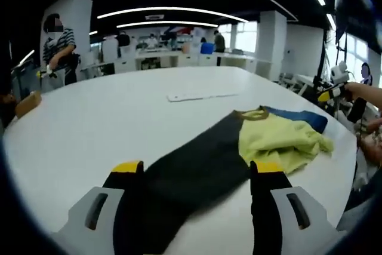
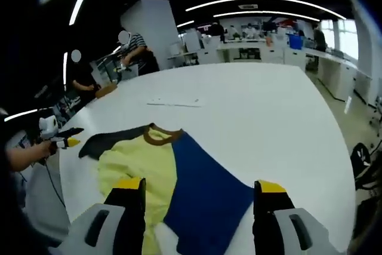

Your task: Fold the garment on the visible template until the final outline fits inside the template.

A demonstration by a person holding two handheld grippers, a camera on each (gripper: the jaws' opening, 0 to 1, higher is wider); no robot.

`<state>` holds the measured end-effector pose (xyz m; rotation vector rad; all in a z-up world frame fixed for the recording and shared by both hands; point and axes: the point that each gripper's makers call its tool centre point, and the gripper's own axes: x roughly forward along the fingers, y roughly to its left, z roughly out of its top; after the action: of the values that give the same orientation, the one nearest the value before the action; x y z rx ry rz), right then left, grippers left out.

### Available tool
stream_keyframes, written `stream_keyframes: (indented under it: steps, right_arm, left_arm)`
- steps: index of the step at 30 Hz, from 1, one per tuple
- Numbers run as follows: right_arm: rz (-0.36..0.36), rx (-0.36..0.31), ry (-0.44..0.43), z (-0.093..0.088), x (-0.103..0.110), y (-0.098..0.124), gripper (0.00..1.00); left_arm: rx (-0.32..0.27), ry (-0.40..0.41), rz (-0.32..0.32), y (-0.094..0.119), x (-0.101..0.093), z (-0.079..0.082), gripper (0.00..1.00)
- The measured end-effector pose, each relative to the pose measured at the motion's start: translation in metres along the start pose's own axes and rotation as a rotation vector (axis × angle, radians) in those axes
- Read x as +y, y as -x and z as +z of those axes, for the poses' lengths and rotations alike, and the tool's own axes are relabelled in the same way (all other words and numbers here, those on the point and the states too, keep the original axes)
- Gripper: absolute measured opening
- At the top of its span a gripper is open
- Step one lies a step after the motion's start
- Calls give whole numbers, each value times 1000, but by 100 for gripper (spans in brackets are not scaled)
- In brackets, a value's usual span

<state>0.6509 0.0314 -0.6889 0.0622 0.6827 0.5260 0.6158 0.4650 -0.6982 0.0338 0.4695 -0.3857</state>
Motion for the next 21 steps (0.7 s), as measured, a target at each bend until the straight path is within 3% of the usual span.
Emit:
stream_keyframes:
  steps: [7, 14, 17, 21]
  right_arm:
    - [74, 4, 51, -7, 31, 7, 80]
    - [127, 38, 120, -28, 57, 13, 83]
    - [143, 52, 142, -39, 65, 15, 82]
    - [168, 71, 163, -55, 73, 18, 81]
  left_arm:
    - [23, -74, -90, 2, -42, -8, 71]
    - [8, -72, -161, 4, -74, -11, 68]
    - [17, -68, -191, 7, -90, -18, 64]
    - [45, -123, -235, 9, -114, -31, 56]
